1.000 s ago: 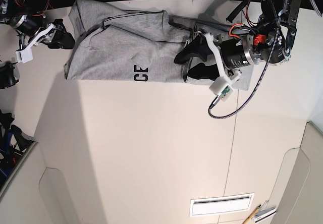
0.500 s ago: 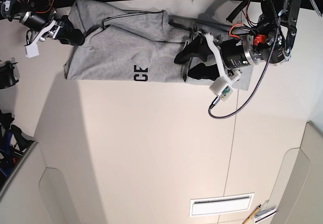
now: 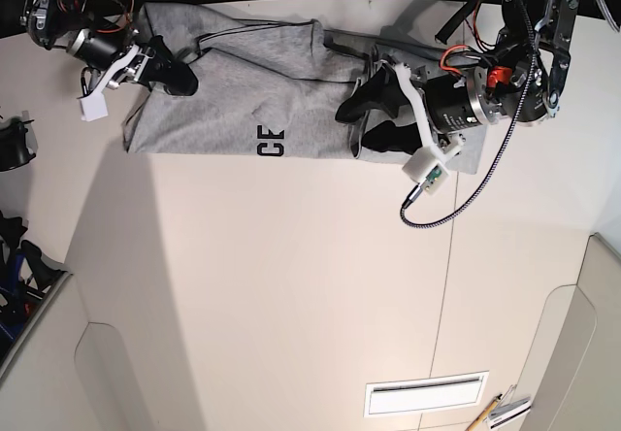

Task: Fold the T-shirt properly
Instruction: 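Grasp the strip's end with the left gripper and fold it toward the right gripper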

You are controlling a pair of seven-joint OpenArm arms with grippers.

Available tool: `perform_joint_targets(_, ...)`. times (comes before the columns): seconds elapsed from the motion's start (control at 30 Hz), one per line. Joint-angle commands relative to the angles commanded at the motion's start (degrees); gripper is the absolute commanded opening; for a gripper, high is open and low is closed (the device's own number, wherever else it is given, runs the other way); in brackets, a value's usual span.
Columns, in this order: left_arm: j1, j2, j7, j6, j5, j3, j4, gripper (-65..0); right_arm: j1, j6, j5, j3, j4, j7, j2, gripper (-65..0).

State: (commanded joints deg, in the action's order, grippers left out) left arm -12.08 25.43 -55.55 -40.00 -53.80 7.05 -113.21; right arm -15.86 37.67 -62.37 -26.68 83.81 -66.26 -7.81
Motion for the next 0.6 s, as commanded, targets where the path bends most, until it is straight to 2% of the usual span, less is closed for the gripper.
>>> perform_joint_targets(0.07, 0.0, 0.0, 0.0, 0.0, 0.0, 0.0, 0.0, -25.8, 0.3, -0.2, 1.1, 0.7, 0.0, 0.3, 0.4, -29.5)
perform_joint_targets(0.1, 0.0, 0.0, 0.0, 0.0, 0.0, 0.0, 0.0, -25.8, 0.3, -0.22, 1.5, 1.1, 0.0, 0.5, 0.4, -31.9)
perform_joint_targets(0.27, 1.3, 0.0, 0.0, 0.0, -0.1, -0.7, 0.0, -25.8, 0.3, -0.37, 2.4, 1.4, 0.0, 0.5, 0.3, -62.2)
perform_joint_targets(0.3, 1.6, 0.0, 0.0, 0.0, -0.1, -1.6, 0.0, -25.8, 0.3, -0.37, 2.4, 1.4, 0.0, 0.7, 0.3, -65.0)
perform_joint_targets(0.47, 1.6, 0.0, -0.5, 0.0, -0.6, -8.7, 0.0, -25.8, 0.8, -0.42, 5.0, 0.9, 0.3, 2.2, -0.4, -65.0)
perform_joint_targets(0.6, 0.7, 0.0, -2.1, 0.0, -0.6, -13.8, 0.0, -25.8, 2.4, -0.87, 6.0, -1.3, 1.1, 2.1, -3.8, -65.0)
